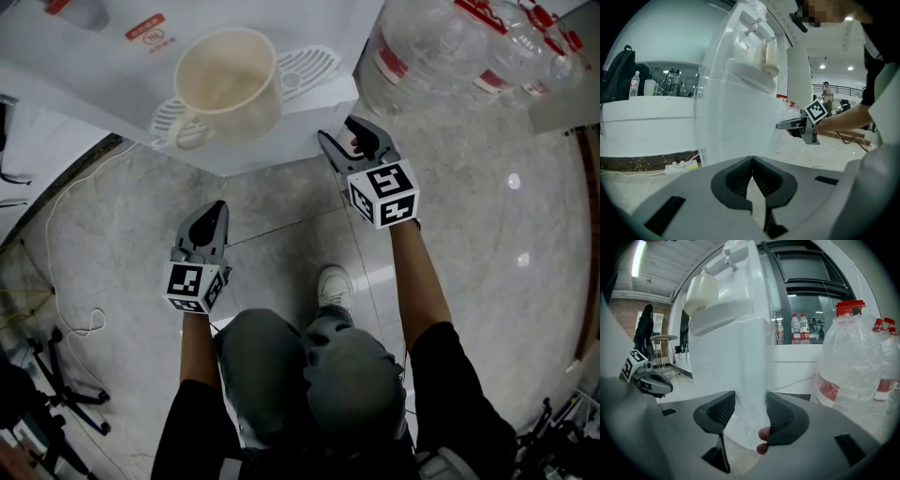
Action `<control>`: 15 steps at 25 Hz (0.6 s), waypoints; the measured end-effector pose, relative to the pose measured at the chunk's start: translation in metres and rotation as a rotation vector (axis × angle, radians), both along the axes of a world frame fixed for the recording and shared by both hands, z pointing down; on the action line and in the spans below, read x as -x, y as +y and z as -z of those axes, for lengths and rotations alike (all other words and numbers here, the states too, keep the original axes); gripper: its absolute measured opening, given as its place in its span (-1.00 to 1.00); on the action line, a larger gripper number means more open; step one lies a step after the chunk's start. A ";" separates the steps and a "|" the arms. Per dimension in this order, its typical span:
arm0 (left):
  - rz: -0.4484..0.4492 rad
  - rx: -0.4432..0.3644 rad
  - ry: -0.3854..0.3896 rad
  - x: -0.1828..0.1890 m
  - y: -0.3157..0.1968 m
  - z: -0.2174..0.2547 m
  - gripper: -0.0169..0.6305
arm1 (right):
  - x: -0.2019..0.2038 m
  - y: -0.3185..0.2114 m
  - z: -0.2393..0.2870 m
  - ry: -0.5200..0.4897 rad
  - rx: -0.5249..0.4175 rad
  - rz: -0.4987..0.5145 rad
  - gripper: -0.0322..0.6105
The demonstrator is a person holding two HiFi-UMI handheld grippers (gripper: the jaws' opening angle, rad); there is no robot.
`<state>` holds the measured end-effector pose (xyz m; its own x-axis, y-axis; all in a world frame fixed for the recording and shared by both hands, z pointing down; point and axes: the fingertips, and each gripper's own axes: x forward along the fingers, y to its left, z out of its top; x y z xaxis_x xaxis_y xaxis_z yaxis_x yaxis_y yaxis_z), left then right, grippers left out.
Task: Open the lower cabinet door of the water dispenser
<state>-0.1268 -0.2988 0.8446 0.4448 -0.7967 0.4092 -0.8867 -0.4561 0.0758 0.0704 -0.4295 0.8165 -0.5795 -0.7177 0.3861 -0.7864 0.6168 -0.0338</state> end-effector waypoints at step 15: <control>-0.022 0.012 0.017 -0.007 0.026 0.010 -0.91 | -0.007 0.048 0.002 0.025 0.000 -0.080 -0.32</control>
<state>-0.1203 -0.2731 0.8342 0.4695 -0.7816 0.4107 -0.8748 -0.4747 0.0967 0.0773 -0.3810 0.8142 -0.5104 -0.7614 0.3997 -0.8338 0.5519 -0.0134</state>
